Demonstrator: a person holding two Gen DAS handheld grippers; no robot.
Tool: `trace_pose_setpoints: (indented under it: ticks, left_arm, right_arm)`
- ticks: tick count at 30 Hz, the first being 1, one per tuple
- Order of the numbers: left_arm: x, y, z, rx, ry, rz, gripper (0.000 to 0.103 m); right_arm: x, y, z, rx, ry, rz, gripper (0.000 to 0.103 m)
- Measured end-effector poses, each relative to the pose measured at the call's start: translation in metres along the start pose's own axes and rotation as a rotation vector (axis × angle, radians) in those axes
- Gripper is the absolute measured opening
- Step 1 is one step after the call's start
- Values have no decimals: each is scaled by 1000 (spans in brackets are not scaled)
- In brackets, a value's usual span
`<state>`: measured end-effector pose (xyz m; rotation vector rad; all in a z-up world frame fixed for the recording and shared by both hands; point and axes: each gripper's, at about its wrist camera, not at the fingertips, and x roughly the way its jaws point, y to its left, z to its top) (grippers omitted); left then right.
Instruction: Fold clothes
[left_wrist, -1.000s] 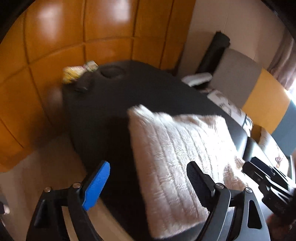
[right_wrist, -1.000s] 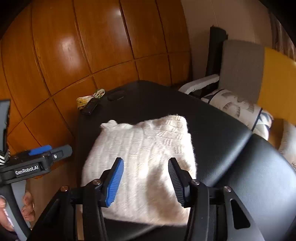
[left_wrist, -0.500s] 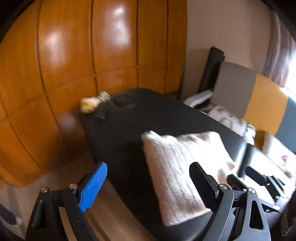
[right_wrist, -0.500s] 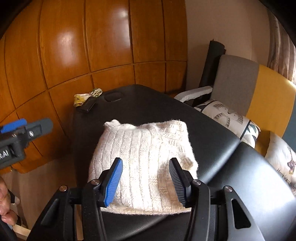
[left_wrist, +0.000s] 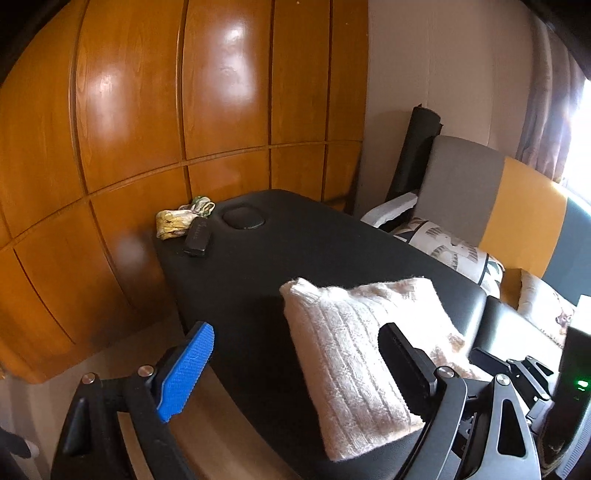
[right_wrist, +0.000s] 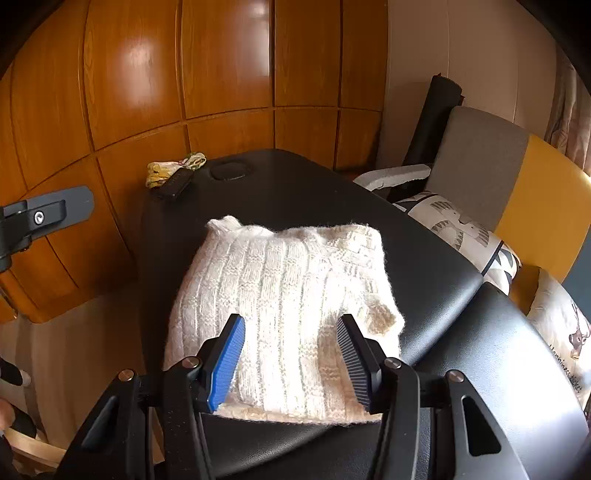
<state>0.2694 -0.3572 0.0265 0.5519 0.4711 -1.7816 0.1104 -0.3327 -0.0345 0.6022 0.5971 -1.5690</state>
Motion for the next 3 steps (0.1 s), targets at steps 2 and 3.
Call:
trace_pose_setpoints:
  ticks: [2,3]
  left_arm:
    - [2,0,-1,2,0,-5,91]
    - [3,0,-1,2,4,-1,91]
  right_arm:
    - [0,-1,0,0,3,-5,53]
    - [0,-2,0,1,3,-7,53]
